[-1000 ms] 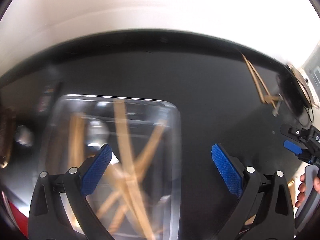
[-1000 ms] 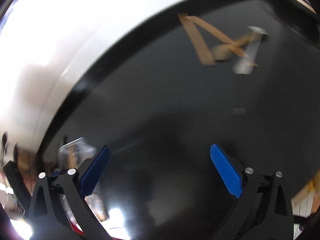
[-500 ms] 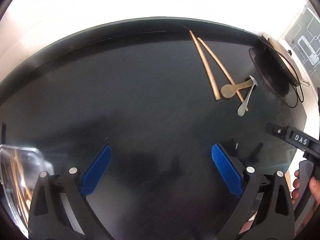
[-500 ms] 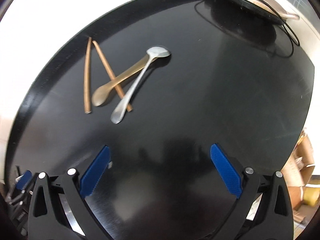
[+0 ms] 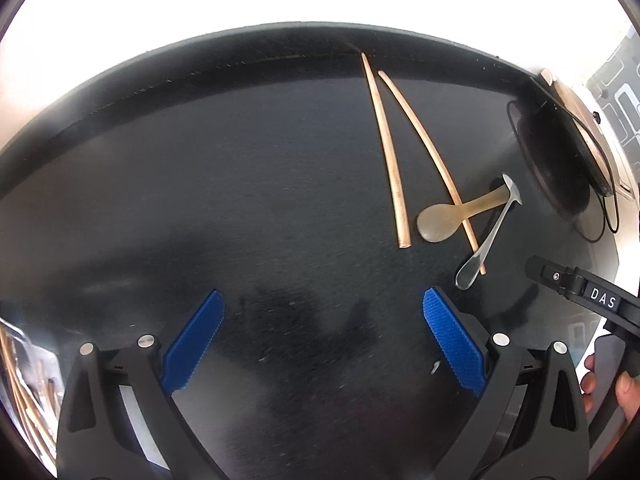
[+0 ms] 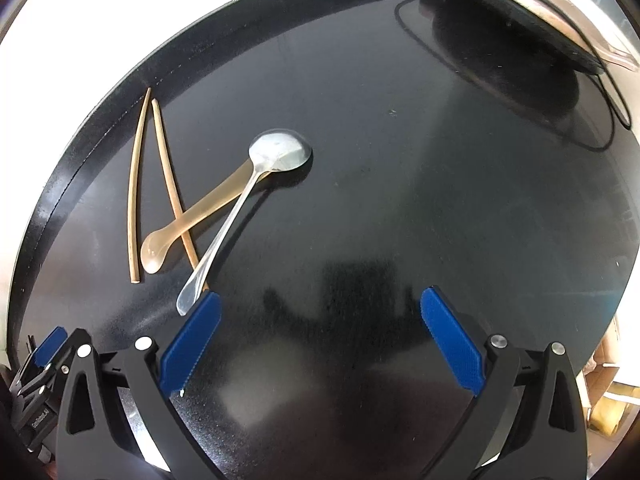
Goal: Organize utensils
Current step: 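Close left tool on a chopstick while right tool closes on the silver spoon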
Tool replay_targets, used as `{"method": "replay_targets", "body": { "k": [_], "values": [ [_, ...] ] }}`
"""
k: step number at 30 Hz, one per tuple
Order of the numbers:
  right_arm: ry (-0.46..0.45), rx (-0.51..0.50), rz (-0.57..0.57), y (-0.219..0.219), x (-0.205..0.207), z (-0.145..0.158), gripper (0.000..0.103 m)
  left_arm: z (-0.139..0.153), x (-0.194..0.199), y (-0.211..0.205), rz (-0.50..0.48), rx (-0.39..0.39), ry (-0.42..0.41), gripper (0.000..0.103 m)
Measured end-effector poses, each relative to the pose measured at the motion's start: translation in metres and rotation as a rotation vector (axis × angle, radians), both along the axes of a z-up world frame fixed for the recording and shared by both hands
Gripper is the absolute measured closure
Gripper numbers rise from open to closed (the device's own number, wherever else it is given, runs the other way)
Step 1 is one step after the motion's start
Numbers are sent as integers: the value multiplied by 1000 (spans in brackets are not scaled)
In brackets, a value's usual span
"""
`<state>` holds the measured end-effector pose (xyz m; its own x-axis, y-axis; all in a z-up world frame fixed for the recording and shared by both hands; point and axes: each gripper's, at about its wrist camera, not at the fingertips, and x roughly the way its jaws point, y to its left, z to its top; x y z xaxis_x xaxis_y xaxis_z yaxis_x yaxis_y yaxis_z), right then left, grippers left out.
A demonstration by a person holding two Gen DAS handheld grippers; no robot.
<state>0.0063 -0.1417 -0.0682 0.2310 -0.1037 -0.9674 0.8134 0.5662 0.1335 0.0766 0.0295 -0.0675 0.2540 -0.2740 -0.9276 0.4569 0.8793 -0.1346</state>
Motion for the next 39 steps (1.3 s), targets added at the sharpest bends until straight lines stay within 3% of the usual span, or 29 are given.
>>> {"method": "replay_targets", "body": {
  "k": [5, 14, 20, 22, 26, 39],
  "values": [
    [-16, 32, 36, -10, 16, -5, 6, -6, 4, -17, -2, 23, -2, 6],
    [5, -4, 107, -10, 38, -6, 6, -19, 18, -45, -20, 81, -8, 6],
    [110, -67, 118, -4, 58, -17, 6, -33, 35, -42, 7, 95, 24, 6],
    [140, -60, 109, -1, 60, -25, 5, -35, 37, -43, 7, 110, 1, 6],
    [131, -83, 113, 3, 65, -23, 5, -38, 39, -54, -23, 159, -35, 6],
    [116, -93, 92, 2, 59, -26, 5, -38, 81, -79, 10, 140, -84, 5]
  ]
}}
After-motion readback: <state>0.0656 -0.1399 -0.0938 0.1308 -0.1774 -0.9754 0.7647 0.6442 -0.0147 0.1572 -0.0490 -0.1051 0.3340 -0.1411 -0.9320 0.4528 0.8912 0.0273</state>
